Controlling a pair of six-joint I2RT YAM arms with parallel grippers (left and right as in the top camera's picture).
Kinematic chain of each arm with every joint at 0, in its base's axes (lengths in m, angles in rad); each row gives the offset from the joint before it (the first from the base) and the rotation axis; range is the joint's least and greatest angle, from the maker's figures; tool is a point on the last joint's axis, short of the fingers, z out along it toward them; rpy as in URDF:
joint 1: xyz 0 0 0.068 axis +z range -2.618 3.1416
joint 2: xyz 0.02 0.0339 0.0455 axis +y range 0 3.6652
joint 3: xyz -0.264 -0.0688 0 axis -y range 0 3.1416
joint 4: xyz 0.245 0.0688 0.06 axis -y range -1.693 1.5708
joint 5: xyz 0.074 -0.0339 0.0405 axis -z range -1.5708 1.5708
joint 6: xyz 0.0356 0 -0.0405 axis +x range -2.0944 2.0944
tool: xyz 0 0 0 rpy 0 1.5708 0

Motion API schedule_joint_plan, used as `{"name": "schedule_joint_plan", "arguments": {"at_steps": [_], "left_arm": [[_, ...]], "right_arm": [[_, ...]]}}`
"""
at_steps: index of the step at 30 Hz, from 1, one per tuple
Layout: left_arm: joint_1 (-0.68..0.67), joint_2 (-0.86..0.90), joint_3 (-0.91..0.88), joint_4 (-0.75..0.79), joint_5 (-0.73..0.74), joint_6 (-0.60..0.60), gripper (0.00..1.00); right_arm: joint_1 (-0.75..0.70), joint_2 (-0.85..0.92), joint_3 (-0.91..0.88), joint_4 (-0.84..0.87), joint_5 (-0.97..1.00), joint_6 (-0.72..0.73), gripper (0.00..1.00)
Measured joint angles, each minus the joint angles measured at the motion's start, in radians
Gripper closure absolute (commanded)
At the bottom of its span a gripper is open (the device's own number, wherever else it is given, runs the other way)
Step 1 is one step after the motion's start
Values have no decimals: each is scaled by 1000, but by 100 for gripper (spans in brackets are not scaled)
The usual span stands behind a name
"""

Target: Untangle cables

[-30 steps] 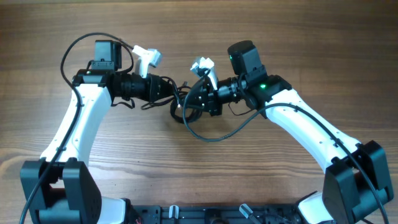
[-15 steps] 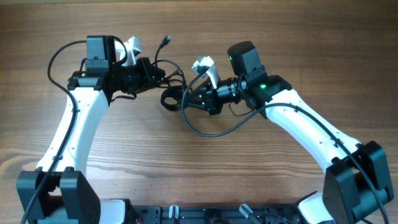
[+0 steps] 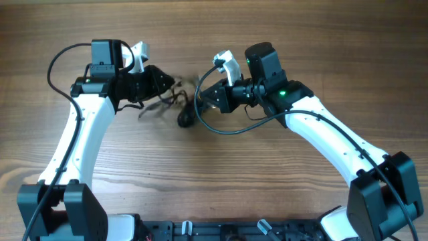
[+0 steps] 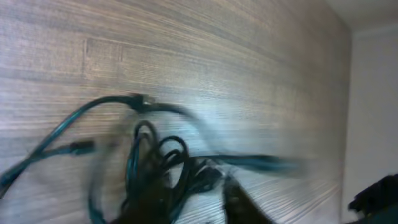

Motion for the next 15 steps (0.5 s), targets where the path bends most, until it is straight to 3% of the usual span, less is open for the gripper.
{"name": "schedule_joint_plan", "arguments": {"at_steps": [6, 10, 15], "left_arm": [[0, 0, 0, -1, -1, 23, 48], [0, 0, 0, -4, -40, 29, 47], [0, 0, 0, -7, -170, 23, 47]], "right_arm": [[0, 0, 0, 1, 14, 18, 96], [0, 0, 0, 1, 24, 19, 95], [0, 0, 0, 10, 34, 41, 80]]}}
